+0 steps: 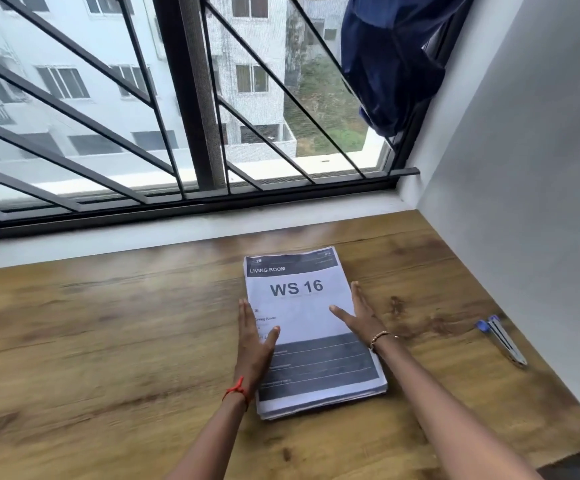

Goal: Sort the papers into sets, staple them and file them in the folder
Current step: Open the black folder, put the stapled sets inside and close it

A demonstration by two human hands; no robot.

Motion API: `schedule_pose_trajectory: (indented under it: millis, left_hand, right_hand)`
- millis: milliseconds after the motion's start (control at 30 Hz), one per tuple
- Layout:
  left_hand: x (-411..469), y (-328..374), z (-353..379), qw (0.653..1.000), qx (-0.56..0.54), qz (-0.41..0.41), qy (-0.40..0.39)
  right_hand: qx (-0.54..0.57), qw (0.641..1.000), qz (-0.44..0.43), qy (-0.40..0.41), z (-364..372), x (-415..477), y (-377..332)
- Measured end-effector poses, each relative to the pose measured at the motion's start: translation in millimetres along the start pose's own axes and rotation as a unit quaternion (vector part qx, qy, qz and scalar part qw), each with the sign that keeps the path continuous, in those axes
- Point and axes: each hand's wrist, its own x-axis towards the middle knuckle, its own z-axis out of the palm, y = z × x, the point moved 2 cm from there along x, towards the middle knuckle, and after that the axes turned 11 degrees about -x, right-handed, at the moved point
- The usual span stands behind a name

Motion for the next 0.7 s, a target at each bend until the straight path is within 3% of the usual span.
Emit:
schedule_pose_trajectory:
  millis: [133, 233, 500, 700]
  left_hand:
    - [-4, 3, -24, 0.999, 0.047, 0.019, 0.004]
    - [-6, 2, -57, 0.99, 0.13, 0.053, 0.012]
    - [-29, -18, -181, 0.952, 0.302, 0.039, 0.037]
    - [-52, -37, -292, 0.935, 0.35, 0.016, 0.059]
  right_hand:
    - [-0.113, 0.983, -0.049, 0.136, 4, -4, -23]
    - [-0.134, 0.97, -0.093, 0.179, 19, -5, -61]
    - [-0.192, 0.937, -0.243, 0.161, 112, -26, -188]
    - [-0.225, 0.93, -0.273, 0.103, 203, -54, -281]
